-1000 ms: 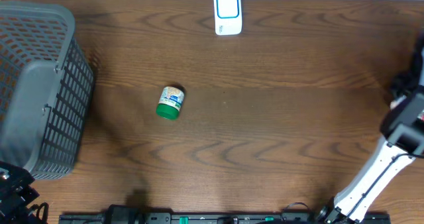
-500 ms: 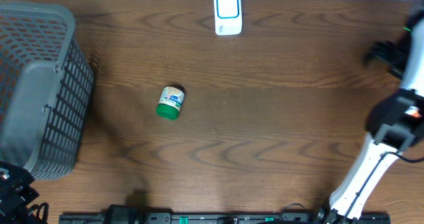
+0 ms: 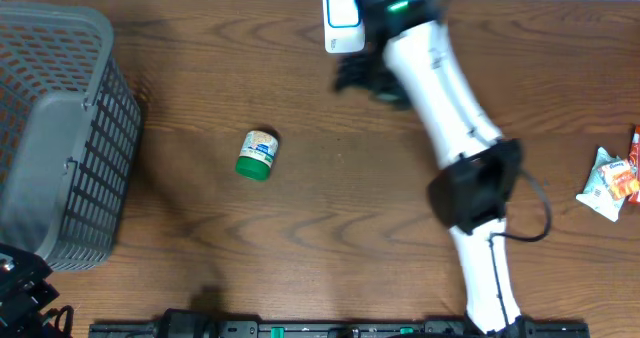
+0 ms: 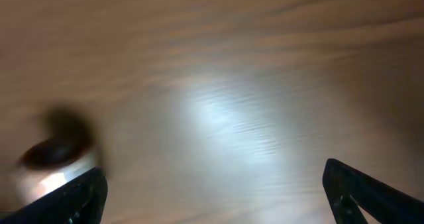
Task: Scan the item barcode
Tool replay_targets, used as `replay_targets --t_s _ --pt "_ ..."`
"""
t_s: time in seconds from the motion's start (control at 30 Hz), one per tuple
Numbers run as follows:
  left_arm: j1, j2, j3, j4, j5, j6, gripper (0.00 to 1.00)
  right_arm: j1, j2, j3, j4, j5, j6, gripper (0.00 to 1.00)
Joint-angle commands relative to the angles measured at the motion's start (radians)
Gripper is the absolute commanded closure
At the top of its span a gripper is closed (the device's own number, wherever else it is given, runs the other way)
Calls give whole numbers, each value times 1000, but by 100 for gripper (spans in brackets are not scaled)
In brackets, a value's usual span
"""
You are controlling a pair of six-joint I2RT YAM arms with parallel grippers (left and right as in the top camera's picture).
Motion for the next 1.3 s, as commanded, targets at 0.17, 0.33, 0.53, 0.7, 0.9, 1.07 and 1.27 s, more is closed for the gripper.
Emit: replay_targets --t_s 0.17,0.33,0.53,0.7,0.9,1.07,1.27 --pt "6 0 -3 7 14 -9 10 274 -24 -1 152 72 262 1" --pt "6 -5 -3 11 14 -9 10 344 12 -1 181 95 266 1" --pt "6 -23 -3 18 14 -9 10 348 100 -1 182 25 273 1" --pt "6 -51 -3 17 14 -8 10 352 153 -1 217 -17 273 1" --pt "6 -64 -3 12 14 -8 10 361 192 -1 243 -32 275 1" --pt "6 -64 -3 9 14 -8 10 362 231 -1 251 -40 288 1" --pt "6 -64 -3 6 14 -8 10 364 256 -1 279 -58 287 1"
